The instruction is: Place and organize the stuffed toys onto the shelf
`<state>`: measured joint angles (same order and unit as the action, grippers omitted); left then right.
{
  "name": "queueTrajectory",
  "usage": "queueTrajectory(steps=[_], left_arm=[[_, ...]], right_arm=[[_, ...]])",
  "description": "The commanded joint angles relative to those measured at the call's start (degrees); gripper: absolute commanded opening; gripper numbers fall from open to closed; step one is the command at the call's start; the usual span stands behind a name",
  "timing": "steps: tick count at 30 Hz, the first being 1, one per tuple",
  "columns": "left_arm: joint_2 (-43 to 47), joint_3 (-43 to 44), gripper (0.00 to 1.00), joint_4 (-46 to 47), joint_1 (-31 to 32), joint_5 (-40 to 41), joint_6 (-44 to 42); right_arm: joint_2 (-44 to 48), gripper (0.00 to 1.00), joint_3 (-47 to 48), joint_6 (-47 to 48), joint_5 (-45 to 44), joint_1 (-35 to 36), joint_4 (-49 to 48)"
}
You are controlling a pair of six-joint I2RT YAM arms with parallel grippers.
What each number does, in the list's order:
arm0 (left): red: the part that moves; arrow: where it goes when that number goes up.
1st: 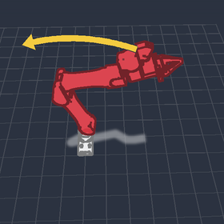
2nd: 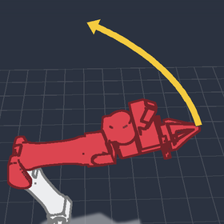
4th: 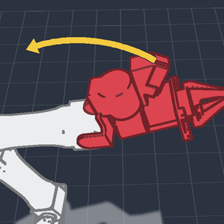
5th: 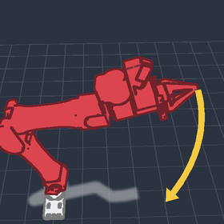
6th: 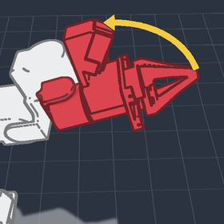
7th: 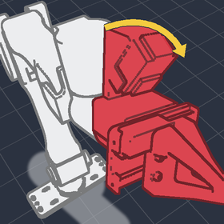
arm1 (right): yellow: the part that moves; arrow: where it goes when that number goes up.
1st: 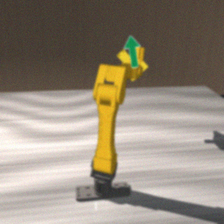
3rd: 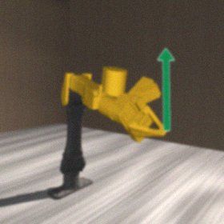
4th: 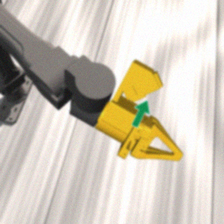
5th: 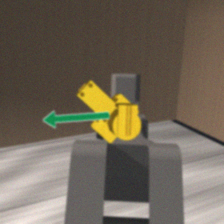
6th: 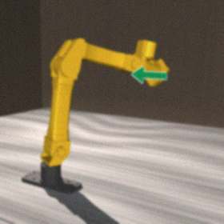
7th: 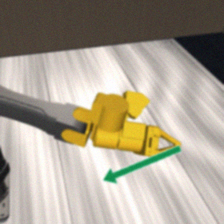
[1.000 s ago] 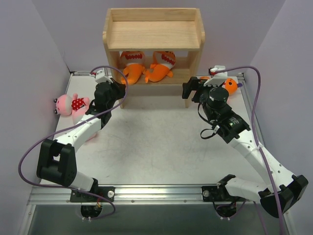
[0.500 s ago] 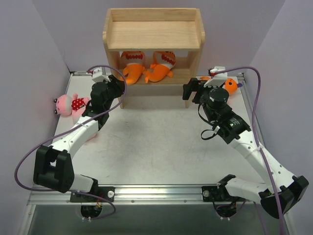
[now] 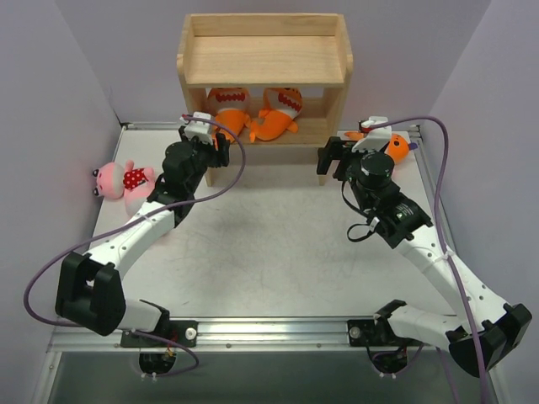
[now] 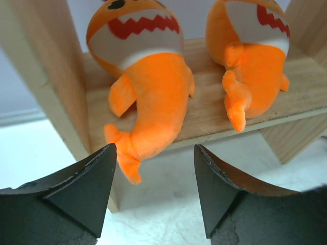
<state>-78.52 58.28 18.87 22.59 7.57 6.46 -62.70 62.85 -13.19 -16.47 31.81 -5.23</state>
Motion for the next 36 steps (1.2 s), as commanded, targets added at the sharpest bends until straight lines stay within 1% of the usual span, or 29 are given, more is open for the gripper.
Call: queueTrajectory(steps=[1,2,10,18,22,25,29,30,36], left_arm=[[-2.59,2.54,0.71,8.35,1.31,-2.65,-12.07],[-2.95,2.36,0.72,9.50,1.84,-2.65,-13.74],[-7.96,3.24,0.74,15.75,1.93,-3.88,-16.56],[-11.56,4.03,0.74,19.00,2.11,-3.97,-17.80],[-13.76,4.21,0.74,20.50,2.20,-1.96,-17.88],[-14.99,4.73,0.72,20.59,2.20,-1.34,-18.15],[-16.05,5.44,0.65,20.50,2.11,-0.72,-18.50],[-16.22,5.44,0.60,20.50,2.11,-0.54,-18.41],[-17.02,5.97,0.39,21.03,2.11,-0.19,-18.32]], right_arm=[[2.23,0.81,-0.01,0.97,-1.02,-0.52,-0.83],[2.49,0.81,-0.01,1.06,-1.20,-0.52,-0.74],[3.19,0.82,0.08,1.59,-0.85,-0.96,0.66],[3.55,0.82,-0.01,1.68,-0.67,-1.23,1.45],[3.81,0.82,0.08,1.68,-0.67,-1.31,1.81],[3.90,0.82,0.08,1.76,-0.67,-1.31,2.24],[4.16,0.82,0.08,1.59,-0.58,-1.40,2.68],[4.25,0.82,0.08,1.68,-0.67,-1.40,2.86],[4.69,0.82,-0.01,1.76,-1.02,-1.49,3.30]])
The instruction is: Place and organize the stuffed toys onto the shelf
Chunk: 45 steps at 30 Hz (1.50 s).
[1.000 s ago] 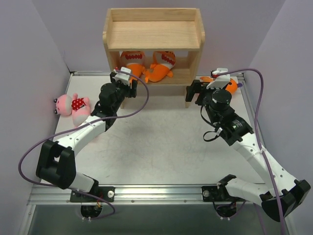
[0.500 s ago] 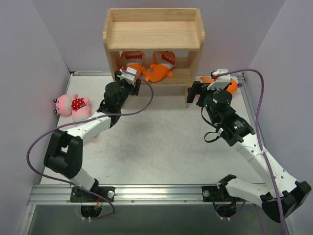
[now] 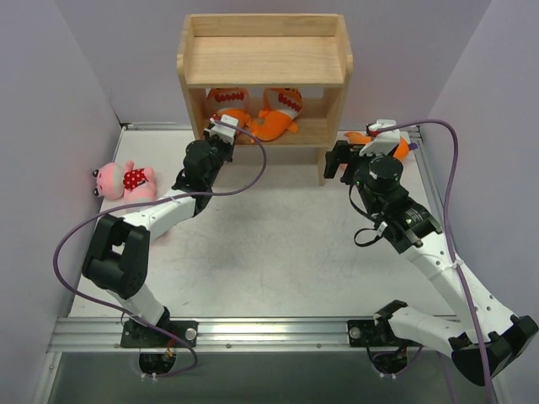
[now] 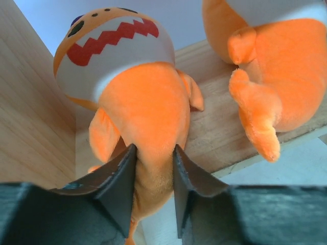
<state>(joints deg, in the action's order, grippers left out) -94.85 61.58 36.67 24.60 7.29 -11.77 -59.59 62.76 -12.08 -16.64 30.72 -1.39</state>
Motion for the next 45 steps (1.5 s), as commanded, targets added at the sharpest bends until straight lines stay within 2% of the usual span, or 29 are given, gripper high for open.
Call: queueTrajectory(steps=[1,7,8,9,20,28,30,32,34,35,37,39,45], left_arm=[[-0.78,2.67,0.32,3.41,0.01,0.27,-0.10],[-1.30,3.46,0.13,3.94,0.01,1.67,-0.71],[-1.48,3.54,0.05,3.94,-0.08,2.02,-1.32],[-1.57,3.72,0.03,3.94,-0.17,2.46,-1.41],[-1.48,4.69,0.02,4.64,-0.78,7.03,-2.12],[-1.83,4.69,0.02,4.47,-0.69,7.39,-0.10],[-1.74,4.34,0.08,4.55,-0.61,7.04,0.34],[-1.39,3.90,0.20,4.82,-0.52,7.04,0.52],[-0.95,3.37,0.27,4.91,-0.52,7.12,0.87],[-0.69,3.11,0.35,4.99,-0.52,7.12,1.05],[0.10,2.58,0.42,5.26,-0.52,7.04,1.22],[0.71,2.23,0.48,5.35,-0.34,6.60,1.22],[3.35,1.35,0.56,5.08,0.54,6.16,0.34]], right_arm=[[1.50,0.82,0.08,0.74,-0.85,-0.48,-0.55],[1.67,0.82,-0.10,0.83,-1.11,-0.49,-0.11],[1.67,0.82,-0.10,0.74,-1.20,-0.57,-0.19],[1.67,0.82,-0.10,0.74,-1.20,-0.57,-0.11],[1.59,0.82,-0.27,1.09,-1.46,-0.75,0.07],[1.76,0.82,-0.36,1.26,-1.55,-0.92,0.33],[1.67,0.82,-0.36,1.27,-1.46,-0.93,0.51],[1.76,0.82,-0.45,1.27,-1.55,-1.01,0.42],[1.93,0.82,-0.45,1.27,-1.46,-1.01,0.42],[1.85,0.82,-0.45,1.27,-1.29,-1.01,0.42],[1.94,0.82,-0.45,1.09,-1.29,-1.01,0.42],[2.20,0.82,-0.54,1.18,-1.20,-1.01,0.60],[2.90,0.82,-1.15,0.56,-0.85,-1.01,0.60]])
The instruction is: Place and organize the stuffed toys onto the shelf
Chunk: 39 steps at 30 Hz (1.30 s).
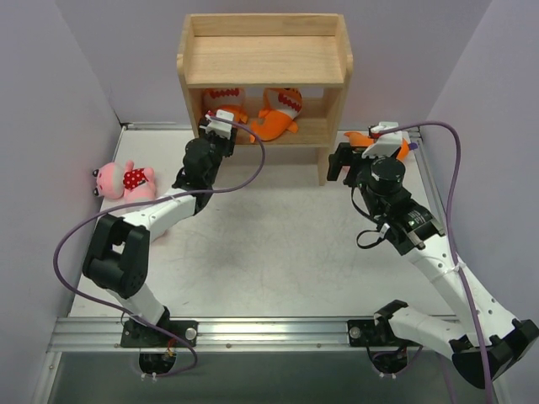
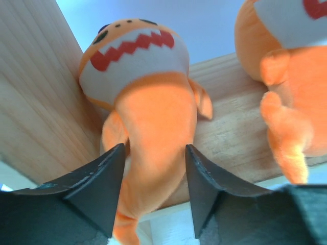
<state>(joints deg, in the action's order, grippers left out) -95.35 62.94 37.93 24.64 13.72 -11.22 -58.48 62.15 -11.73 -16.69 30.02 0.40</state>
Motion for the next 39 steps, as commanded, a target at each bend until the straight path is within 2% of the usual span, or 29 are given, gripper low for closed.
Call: queueTrajectory(steps=[1,9,13,15,22,28,36,39], left_arm=[[4.38,-0.53,0.60,3.73,0.58,-0.35,-0.03],[10.35,-3.34,0.73,1.71,1.90,-0.27,0.94],[12.47,-3.61,0.82,-1.01,3.48,-4.04,-0.55],[12.65,-2.39,0.85,-3.90,4.36,-9.04,-3.27],[9.14,4.98,0.89,-12.00,8.23,-13.72,-15.66],[2.99,11.85,0.90,-17.18,10.07,-16.53,-19.62],[-4.66,18.88,0.90,-21.58,12.97,-14.07,-24.98],[-7.38,20.46,0.90,-20.45,13.93,-9.77,-27.09]], right_arm=[[1.88,0.81,-0.54,0.13,-0.54,-0.40,-1.28],[2.67,0.81,-0.54,-0.23,0.34,-0.40,-1.20],[3.02,0.81,-0.63,-0.40,0.78,-0.40,-1.20],[3.11,0.81,-0.80,-0.49,0.96,-0.40,-1.20],[3.72,0.81,-0.98,-0.14,0.87,-0.40,-0.67],[3.99,0.81,-0.98,0.12,0.25,-0.49,-0.67],[4.60,0.81,-0.63,0.56,-0.10,-0.67,2.05],[4.69,0.82,-0.71,0.83,-0.36,-0.67,2.41]])
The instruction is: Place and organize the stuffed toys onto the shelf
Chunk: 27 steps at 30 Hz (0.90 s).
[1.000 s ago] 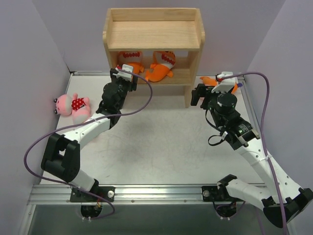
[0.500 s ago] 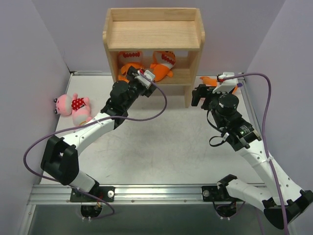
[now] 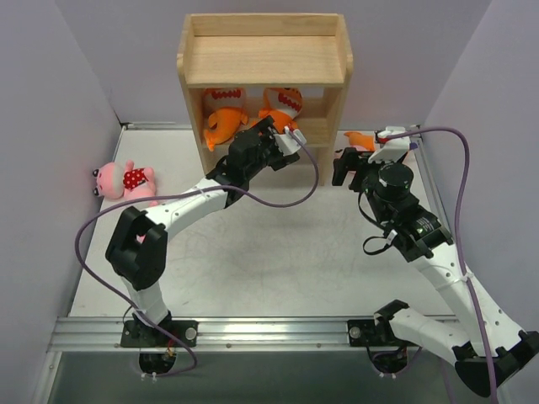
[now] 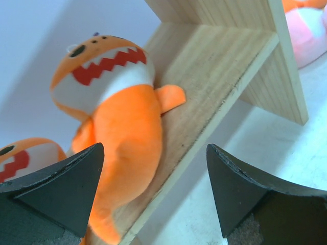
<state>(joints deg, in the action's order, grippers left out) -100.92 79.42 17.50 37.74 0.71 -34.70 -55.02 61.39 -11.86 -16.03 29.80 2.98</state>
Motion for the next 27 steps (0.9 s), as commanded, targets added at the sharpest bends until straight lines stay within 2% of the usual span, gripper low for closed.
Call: queueTrajectory(steps=[1,11,18,20,23,27], left_arm=[[-2.43,4.25,0.90,0.69,1.11,4.38,-4.84],[-6.74,8.30,0.88,2.28,2.43,8.17,-8.02],[-6.30,9.35,0.77,2.37,2.17,6.23,-4.24],[-7.09,9.79,0.71,2.10,1.90,6.76,-3.45],[-7.71,9.70,0.57,2.81,1.29,7.29,-1.96],[-8.58,10.58,0.54,3.24,1.02,7.90,-1.77]], right_arm=[[1.24,0.82,0.05,0.96,-0.93,-0.45,0.09],[1.67,0.82,-0.48,1.40,-1.28,-0.62,0.62],[2.03,0.81,-0.74,1.31,-1.28,-0.62,0.53],[2.11,0.82,-1.00,1.31,-1.37,-0.62,0.53],[2.38,0.82,-1.09,1.49,-1.46,-0.62,0.53],[2.82,0.81,-1.36,1.40,-1.81,-0.54,0.80]])
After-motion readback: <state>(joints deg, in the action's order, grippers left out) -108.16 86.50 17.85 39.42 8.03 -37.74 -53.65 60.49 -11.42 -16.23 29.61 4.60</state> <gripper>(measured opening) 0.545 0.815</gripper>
